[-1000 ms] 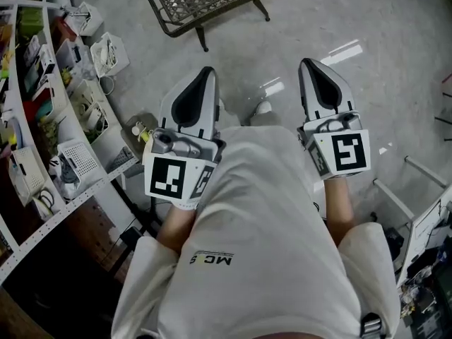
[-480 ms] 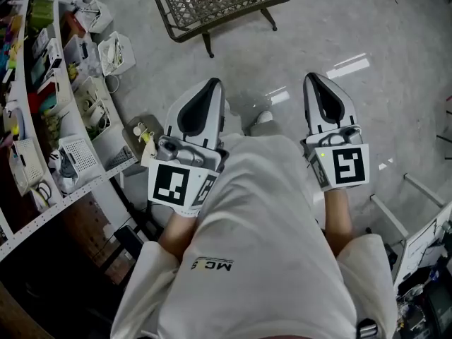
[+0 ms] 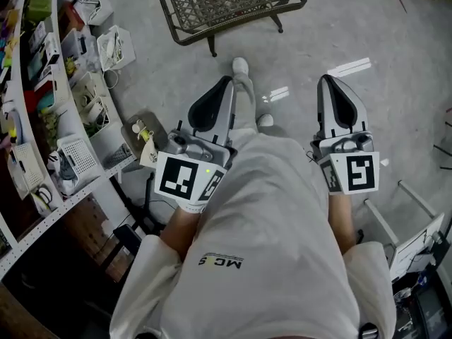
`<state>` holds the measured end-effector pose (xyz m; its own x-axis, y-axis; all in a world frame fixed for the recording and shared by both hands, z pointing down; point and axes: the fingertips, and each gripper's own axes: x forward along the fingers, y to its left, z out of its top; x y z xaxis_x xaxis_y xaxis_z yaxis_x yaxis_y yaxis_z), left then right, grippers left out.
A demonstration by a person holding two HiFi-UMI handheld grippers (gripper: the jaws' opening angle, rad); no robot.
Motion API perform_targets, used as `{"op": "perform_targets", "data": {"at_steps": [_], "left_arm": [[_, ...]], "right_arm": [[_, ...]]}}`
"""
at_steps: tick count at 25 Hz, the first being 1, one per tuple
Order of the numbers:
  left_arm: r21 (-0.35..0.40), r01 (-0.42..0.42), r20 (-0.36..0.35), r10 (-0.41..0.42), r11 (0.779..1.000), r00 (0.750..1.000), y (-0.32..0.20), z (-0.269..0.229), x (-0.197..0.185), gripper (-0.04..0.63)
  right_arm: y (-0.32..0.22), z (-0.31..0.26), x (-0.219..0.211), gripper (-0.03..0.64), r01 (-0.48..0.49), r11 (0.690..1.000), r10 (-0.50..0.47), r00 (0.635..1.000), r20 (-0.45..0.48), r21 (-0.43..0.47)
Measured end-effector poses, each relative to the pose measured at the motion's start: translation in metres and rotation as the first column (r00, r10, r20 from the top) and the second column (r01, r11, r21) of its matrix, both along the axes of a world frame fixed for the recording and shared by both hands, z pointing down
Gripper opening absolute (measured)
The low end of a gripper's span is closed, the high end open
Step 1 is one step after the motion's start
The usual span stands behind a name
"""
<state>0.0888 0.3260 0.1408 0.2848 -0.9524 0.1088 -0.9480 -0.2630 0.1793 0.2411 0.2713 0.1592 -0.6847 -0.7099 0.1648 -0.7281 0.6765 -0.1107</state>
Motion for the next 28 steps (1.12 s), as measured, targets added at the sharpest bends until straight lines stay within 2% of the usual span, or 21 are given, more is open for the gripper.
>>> {"op": "perform_targets", "data": {"at_steps": [4, 9, 16, 22, 28], "left_arm": [[0.006, -0.034, -0.011, 0.034, 0.999, 0.999, -0.056, 0.005, -0.014, 0.025], [0.006, -0.052, -0.046, 0.052, 0.999, 0.998, -0.137, 0.001, -0.049, 0.025], [0.012, -0.102, -0.086, 0.102, 0.995, 0.991, -0.231, -0.006, -0.098, 0.025], [0.017, -0.133, -0.106, 0.134, 0.991, 0.985, -0.283, -0.005, -0.120, 0.025], [-0.035, -0.126, -0.125, 0.121, 0.991, 0.985, -0.319, 0.012, -0.134, 0.025]], "right_arm": [[-0.048, 0.007, -0.017, 0.017, -0.007, 1.000, 0.006, 1.000, -0.027, -0.009], [-0.122, -0.004, -0.057, 0.017, -0.006, 1.000, 0.005, 0.997, -0.077, -0.011], [-0.220, -0.011, -0.101, 0.017, -0.071, 0.997, 0.068, 0.991, -0.113, -0.021], [-0.265, -0.007, -0.133, 0.017, -0.071, 0.996, 0.063, 0.988, -0.141, -0.052], [-0.307, 0.012, -0.145, 0.017, -0.077, 0.992, 0.061, 0.986, -0.157, -0.101]]}}
